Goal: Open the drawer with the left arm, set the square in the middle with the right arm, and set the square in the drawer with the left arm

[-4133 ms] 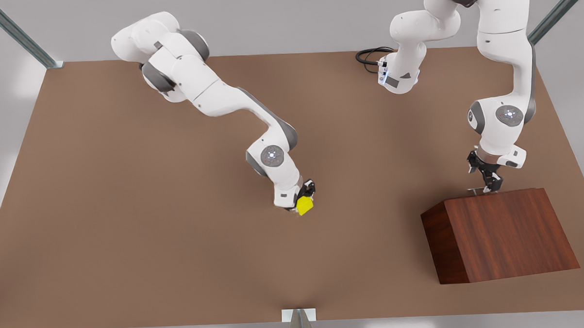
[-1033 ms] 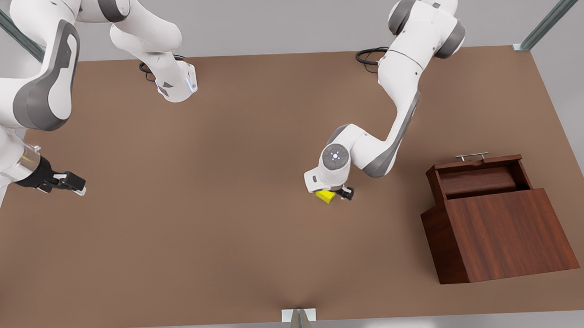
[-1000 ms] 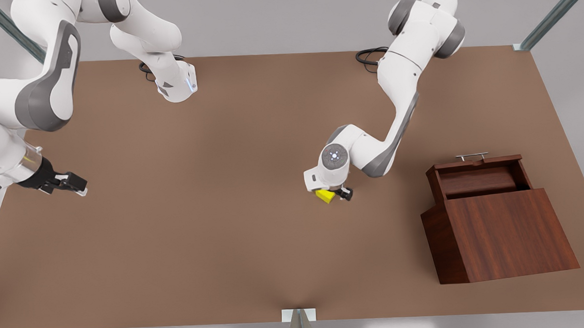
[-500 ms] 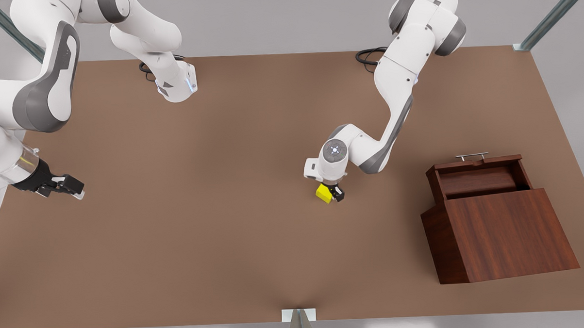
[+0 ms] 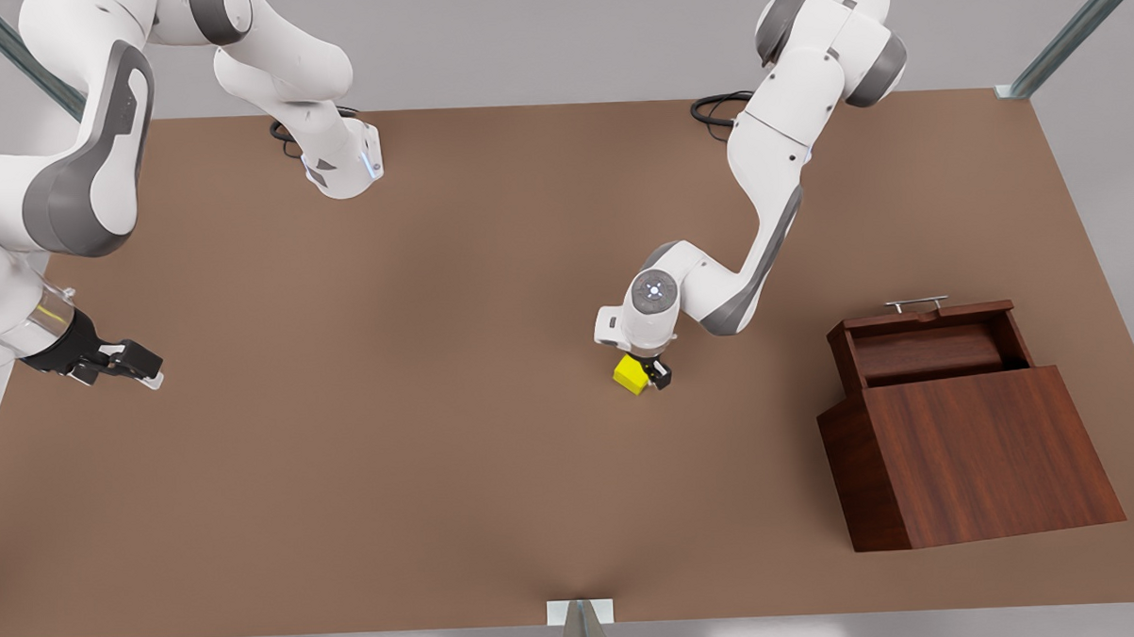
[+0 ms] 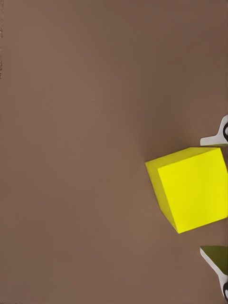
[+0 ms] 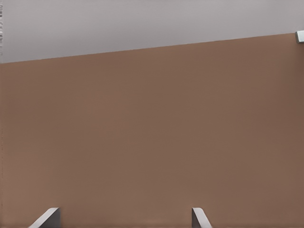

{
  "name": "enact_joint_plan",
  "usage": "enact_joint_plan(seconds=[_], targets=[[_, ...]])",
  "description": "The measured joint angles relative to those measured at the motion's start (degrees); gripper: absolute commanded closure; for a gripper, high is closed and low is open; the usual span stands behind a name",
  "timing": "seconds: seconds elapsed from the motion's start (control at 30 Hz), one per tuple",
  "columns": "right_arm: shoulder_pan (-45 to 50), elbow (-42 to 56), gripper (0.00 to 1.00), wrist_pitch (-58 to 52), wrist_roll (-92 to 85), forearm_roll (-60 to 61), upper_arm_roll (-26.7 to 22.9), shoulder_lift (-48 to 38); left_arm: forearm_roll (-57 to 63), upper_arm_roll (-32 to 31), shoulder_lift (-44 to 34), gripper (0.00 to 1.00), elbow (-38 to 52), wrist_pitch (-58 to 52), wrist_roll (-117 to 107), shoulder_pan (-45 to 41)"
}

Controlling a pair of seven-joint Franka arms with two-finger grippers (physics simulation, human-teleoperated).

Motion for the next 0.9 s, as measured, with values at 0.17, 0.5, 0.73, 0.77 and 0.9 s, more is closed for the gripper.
enact_joint_plan(seconds=[0.17,0.5,0.73,0.77,0.9], targets=[[0.0,0.0,0.00,0.0,0.0,0.2,0.0,0.0,0.0,0.0,1.1,0.00,0.3,0.4,-2.4,-0.1],[0.0,0.0,0.00,0.1,-0.1,0.3,0.0,0.0,0.8,0.1,3.9,0.00,0.8,2.0,-7.7,-0.4],[0.1,0.0,0.00,0.1,-0.1,0.3,0.0,0.0,5.0,0.2,4.3,0.00,0.9,2.5,-11.1,-0.5],[0.1,0.0,0.00,0.1,-0.1,0.2,0.0,0.0,5.3,0.2,4.3,0.08,0.9,2.5,-11.5,-0.5],[0.1,0.0,0.00,0.1,-0.1,0.2,0.0,0.0,5.8,0.2,4.9,0.16,0.9,2.9,-13.1,-0.5]])
